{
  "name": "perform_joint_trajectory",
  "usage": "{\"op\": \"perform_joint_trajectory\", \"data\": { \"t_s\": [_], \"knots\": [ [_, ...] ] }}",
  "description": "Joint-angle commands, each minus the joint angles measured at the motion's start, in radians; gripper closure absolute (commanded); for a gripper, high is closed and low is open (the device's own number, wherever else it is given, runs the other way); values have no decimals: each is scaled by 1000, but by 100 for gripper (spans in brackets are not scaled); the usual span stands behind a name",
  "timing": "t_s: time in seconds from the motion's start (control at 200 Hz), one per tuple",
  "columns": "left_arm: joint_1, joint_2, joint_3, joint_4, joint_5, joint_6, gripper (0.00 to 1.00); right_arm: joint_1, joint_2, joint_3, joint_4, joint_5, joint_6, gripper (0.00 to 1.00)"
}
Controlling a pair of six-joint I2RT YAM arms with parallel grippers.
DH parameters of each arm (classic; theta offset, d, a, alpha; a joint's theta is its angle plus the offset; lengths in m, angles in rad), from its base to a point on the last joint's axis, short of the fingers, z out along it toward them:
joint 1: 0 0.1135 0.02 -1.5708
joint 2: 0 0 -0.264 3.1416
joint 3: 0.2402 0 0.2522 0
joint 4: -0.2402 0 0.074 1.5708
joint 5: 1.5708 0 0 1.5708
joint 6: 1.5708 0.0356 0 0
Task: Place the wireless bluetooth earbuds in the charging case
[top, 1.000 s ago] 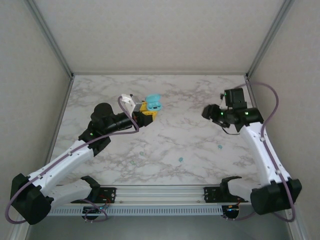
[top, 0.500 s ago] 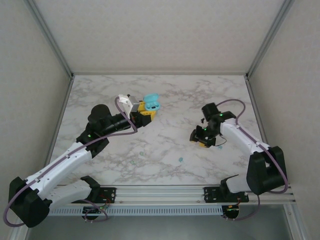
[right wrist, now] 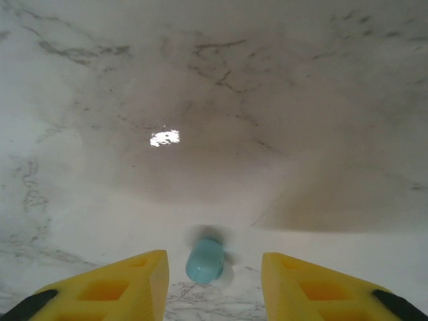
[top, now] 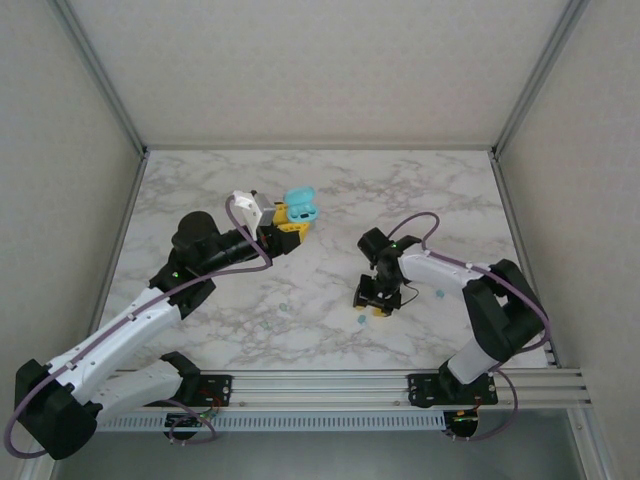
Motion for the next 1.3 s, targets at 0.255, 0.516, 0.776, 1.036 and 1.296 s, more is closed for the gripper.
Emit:
{"op": "perform_joint_trajectory", "data": {
  "t_s": [0.255,0.516,0.776,1.036,1.296],
  "knots": [
    [-6,-19,-13,23,-12,2,77,54,51,30,1,39,49,68],
    [-6,-19,-13,20,-17,1,77,61,68,43,-13,51,35,72],
    [-8,-15,-12,20,-17,2,77,77,90,53,-19,54,32,74],
    [-8,-15,-12,20,-17,2,77,88,112,72,-51,88,20,76],
    [-7,-14,-9,17,-18,1,77,88,112,94,-90,116,-6,78]
  ]
}}
